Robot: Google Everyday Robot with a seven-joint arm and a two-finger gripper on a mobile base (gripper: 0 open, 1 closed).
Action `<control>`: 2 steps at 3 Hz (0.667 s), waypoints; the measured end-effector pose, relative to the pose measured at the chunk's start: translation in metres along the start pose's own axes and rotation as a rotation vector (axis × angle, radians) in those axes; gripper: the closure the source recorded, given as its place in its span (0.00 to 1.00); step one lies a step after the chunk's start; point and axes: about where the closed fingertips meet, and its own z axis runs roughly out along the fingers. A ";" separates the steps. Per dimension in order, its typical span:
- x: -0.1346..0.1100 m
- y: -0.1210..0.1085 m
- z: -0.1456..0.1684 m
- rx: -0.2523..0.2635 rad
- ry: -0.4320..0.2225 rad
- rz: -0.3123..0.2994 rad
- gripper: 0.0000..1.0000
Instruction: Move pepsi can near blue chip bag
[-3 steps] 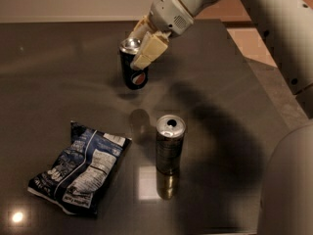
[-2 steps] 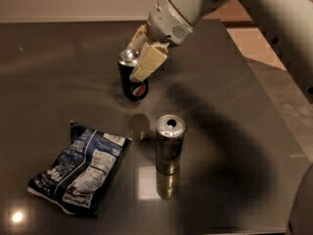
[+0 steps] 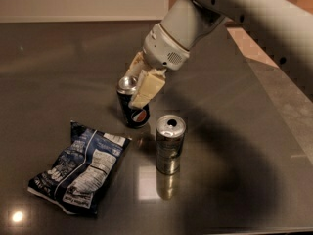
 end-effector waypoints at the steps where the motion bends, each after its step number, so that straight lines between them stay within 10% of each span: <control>1: 0.003 0.009 0.009 -0.018 -0.026 0.022 0.60; 2: 0.004 0.013 0.007 0.018 -0.080 0.023 0.37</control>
Offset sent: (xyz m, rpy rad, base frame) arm -0.0116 -0.0148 -0.0043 0.1695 -0.0060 -0.0706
